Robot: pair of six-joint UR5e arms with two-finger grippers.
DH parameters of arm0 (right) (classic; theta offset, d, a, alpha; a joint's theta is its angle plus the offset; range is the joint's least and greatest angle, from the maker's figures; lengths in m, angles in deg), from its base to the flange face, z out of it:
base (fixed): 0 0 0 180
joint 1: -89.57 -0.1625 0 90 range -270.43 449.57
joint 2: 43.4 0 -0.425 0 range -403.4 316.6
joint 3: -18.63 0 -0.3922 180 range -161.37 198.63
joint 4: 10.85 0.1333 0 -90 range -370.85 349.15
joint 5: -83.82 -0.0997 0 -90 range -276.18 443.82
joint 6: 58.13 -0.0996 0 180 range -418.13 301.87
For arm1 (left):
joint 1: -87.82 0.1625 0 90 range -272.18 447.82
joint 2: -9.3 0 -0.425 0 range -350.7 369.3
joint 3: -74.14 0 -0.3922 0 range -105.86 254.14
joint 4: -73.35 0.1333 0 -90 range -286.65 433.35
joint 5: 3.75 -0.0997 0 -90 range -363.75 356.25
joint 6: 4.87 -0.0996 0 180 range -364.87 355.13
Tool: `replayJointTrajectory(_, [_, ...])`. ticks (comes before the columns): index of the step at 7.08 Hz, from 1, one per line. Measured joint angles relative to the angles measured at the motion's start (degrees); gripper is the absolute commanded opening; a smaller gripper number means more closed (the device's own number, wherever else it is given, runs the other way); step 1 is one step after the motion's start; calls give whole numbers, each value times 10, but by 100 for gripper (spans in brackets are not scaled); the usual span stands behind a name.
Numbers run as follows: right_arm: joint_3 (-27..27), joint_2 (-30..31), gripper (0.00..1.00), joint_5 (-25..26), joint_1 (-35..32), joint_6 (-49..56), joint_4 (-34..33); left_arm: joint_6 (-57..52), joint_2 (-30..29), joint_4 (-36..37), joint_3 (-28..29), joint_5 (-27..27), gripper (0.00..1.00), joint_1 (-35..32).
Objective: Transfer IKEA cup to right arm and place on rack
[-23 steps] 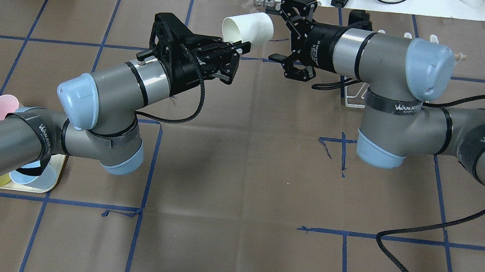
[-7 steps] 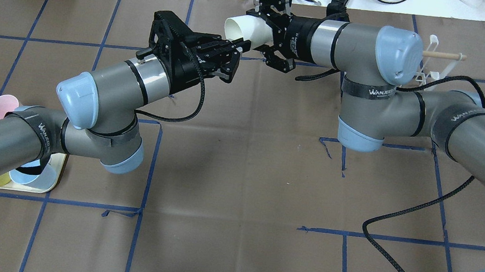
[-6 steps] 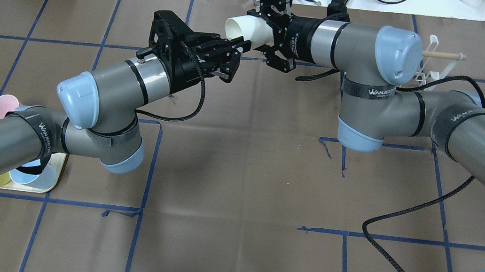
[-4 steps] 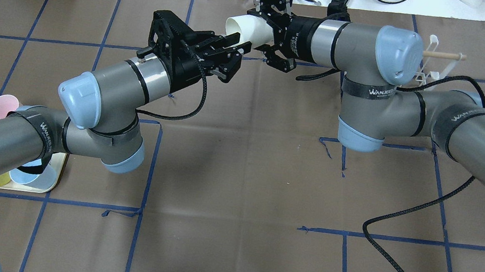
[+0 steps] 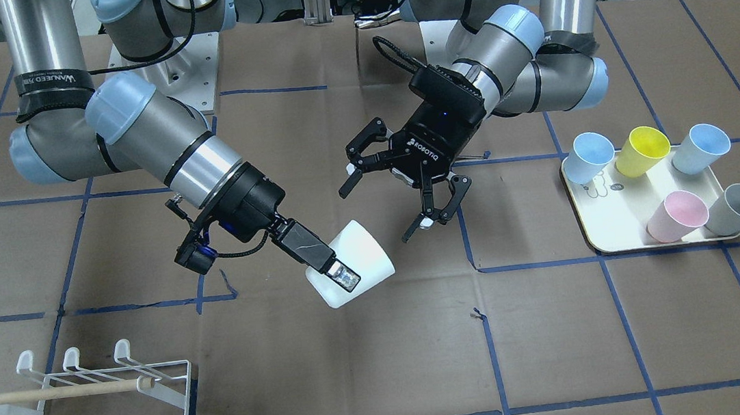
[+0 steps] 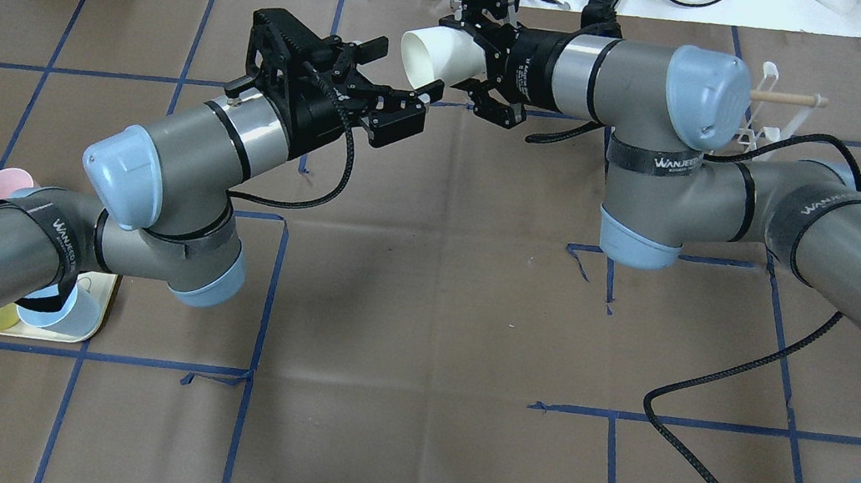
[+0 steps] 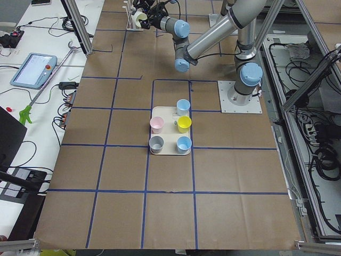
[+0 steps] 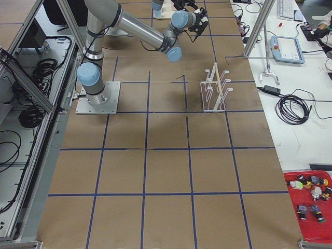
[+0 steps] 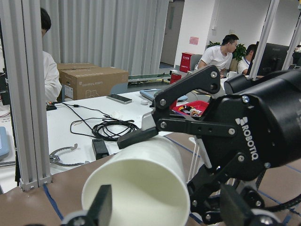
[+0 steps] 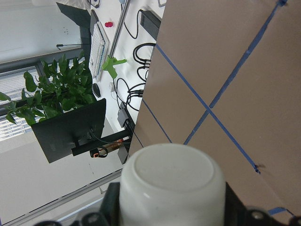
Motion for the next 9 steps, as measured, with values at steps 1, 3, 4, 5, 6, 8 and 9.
replayJointTrajectory(1, [5,-1,40,1,6,7,-1,0,17,0,-17,3,99,14])
replayJointTrajectory(3, [33,-7,40,22,28,83,0,-1,52,-1,-48,3,99,41])
replayJointTrajectory(4, [46,-8,40,45,41,154,1,-1,56,-4,-50,1,99,53])
replayJointTrajectory(5, [57,-8,38,78,55,247,8,-4,52,-10,-46,-4,99,66])
replayJointTrajectory(6, [66,-8,35,125,65,359,16,-9,44,-27,-38,-38,99,74])
replayJointTrajectory(8, [83,-14,32,233,79,573,28,-12,40,-145,-4,-181,99,73])
replayJointTrajectory(9, [89,-24,31,274,87,646,29,-8,41,-236,27,-241,99,68])
